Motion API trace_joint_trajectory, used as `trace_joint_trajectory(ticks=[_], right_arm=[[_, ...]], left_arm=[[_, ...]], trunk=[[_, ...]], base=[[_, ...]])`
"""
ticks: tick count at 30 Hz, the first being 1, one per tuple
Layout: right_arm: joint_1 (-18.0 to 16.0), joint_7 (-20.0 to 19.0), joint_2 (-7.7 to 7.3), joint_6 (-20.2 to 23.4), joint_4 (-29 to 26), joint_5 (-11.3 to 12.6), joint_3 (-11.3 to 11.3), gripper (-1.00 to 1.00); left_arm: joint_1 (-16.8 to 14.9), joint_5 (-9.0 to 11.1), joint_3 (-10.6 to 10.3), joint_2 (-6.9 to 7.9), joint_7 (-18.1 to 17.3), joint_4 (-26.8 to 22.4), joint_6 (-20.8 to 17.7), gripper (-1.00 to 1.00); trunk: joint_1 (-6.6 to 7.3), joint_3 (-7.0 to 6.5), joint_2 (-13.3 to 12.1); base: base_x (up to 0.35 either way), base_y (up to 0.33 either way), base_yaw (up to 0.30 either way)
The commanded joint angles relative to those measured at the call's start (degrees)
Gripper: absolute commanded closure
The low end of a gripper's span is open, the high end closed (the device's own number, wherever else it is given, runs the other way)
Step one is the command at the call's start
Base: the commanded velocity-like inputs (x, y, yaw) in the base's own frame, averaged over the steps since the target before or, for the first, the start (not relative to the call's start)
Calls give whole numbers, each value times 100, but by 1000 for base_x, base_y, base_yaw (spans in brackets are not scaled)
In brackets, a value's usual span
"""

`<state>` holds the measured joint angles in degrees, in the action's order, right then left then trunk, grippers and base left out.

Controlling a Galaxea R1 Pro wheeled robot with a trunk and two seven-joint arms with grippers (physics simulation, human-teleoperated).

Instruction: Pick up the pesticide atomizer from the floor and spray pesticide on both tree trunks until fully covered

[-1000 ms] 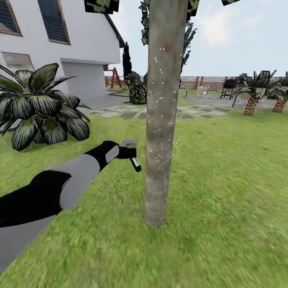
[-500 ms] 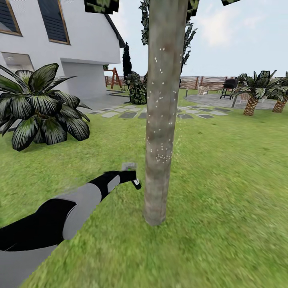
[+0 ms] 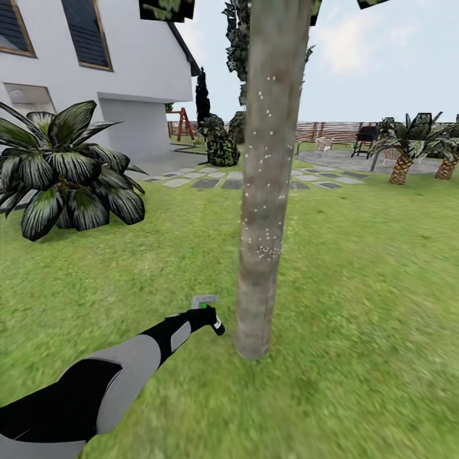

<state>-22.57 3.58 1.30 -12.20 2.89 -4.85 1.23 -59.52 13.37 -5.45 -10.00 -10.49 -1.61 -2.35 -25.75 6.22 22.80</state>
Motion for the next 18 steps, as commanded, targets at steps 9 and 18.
trace_joint_trajectory(ticks=[9, 18], right_arm=[[-12, 37, 1, -37, 28, -51, 9, -100], [-11, 30, 1, -37, 31, -51, 9, -100]], left_arm=[[2, 60, -44, 0, -5, -6, -29, 100], [3, 60, -44, 0, -5, -6, -29, 100]], trunk=[[-4, 12, 12], [-4, 12, 12]], base=[[81, 326, 0], [111, 335, -202]])
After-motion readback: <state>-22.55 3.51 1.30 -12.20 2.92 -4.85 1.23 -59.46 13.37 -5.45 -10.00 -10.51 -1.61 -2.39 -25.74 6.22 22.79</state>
